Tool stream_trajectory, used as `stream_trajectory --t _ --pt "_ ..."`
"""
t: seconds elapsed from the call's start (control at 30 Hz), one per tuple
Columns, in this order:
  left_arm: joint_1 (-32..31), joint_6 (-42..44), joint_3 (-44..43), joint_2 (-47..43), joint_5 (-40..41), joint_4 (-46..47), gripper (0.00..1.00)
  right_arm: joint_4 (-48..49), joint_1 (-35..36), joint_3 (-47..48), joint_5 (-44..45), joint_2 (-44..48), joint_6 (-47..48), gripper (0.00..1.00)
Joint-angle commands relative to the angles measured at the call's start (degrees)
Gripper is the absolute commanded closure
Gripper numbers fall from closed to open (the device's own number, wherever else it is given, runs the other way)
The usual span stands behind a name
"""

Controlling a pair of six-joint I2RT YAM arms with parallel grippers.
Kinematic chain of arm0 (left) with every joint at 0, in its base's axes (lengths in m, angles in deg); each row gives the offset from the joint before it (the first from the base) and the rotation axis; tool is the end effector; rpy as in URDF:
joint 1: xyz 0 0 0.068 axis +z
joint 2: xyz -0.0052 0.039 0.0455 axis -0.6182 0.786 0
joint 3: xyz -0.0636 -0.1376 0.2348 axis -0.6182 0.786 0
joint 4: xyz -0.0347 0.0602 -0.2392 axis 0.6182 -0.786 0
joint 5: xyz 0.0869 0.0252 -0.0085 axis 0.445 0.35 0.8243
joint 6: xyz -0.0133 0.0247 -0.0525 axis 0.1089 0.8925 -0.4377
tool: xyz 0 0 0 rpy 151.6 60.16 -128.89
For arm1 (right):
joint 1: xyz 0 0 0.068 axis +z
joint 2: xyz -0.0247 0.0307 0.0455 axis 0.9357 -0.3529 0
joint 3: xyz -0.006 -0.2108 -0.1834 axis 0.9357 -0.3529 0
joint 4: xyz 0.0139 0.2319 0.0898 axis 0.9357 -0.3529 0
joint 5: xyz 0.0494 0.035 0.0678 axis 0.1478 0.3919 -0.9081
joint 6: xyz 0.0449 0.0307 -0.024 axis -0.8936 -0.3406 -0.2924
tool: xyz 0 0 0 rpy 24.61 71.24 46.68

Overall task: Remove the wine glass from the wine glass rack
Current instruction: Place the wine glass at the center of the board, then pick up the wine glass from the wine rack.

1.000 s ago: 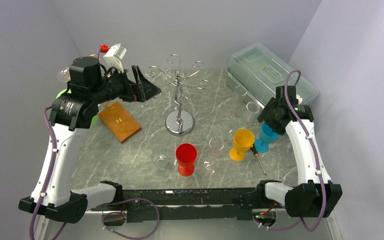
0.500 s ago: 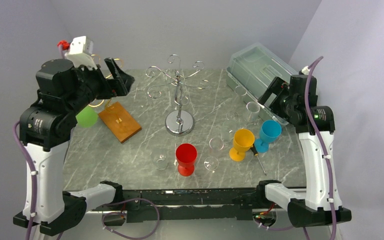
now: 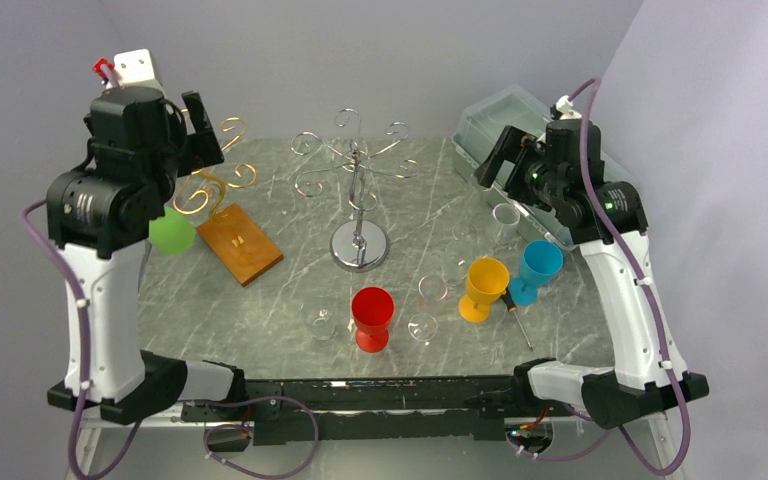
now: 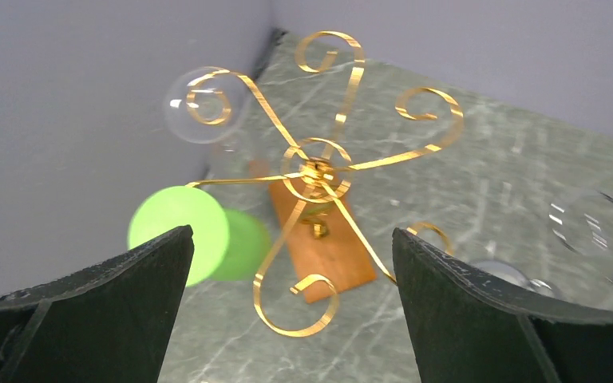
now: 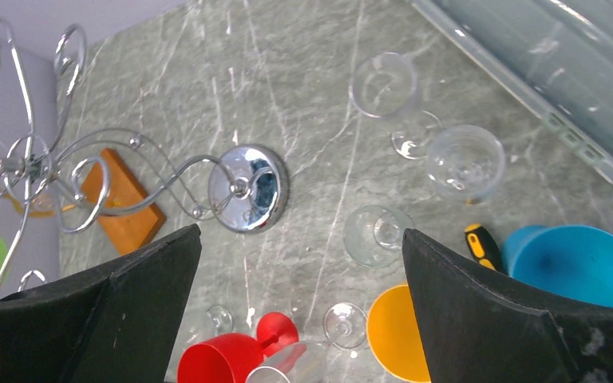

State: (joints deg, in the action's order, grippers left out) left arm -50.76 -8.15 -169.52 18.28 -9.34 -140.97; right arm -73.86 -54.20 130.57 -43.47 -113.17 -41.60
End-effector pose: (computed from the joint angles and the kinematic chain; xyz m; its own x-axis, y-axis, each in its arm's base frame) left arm 0.1742 -0.0166 0.5474 -0.3113 -0.1814 -0.9328 -0.3596 0.9311 -0.0611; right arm 0.2077 0.0546 0.4593 -0.5522 0.3896 -0.7371 0.0689 0.9024 0.4254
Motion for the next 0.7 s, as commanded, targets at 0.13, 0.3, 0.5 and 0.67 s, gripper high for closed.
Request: stream_trajectory --t 0.13,0.3,0.5,0.67 --pt "16.4 2.0 -4.7 7.2 -3.5 1.1 0.01 6.3 1.2 -1.6 -5.9 1.3 3.1 0.0" --pt "23.6 1.1 -6.9 11.4 -9.8 2.9 0.01 7.1 1.5 -4.4 -8.2 3.3 3.2 0.0" --pt "29.5 0.5 -5.1 14.4 -16.8 5.1 0.01 8.2 1.7 -7.1 -10.5 4.8 3.2 0.0" --pt "31.5 1.3 -5.3 16.4 -22.1 5.6 0.01 8.7 1.8 -8.3 -11.6 5.2 3.1 0.0"
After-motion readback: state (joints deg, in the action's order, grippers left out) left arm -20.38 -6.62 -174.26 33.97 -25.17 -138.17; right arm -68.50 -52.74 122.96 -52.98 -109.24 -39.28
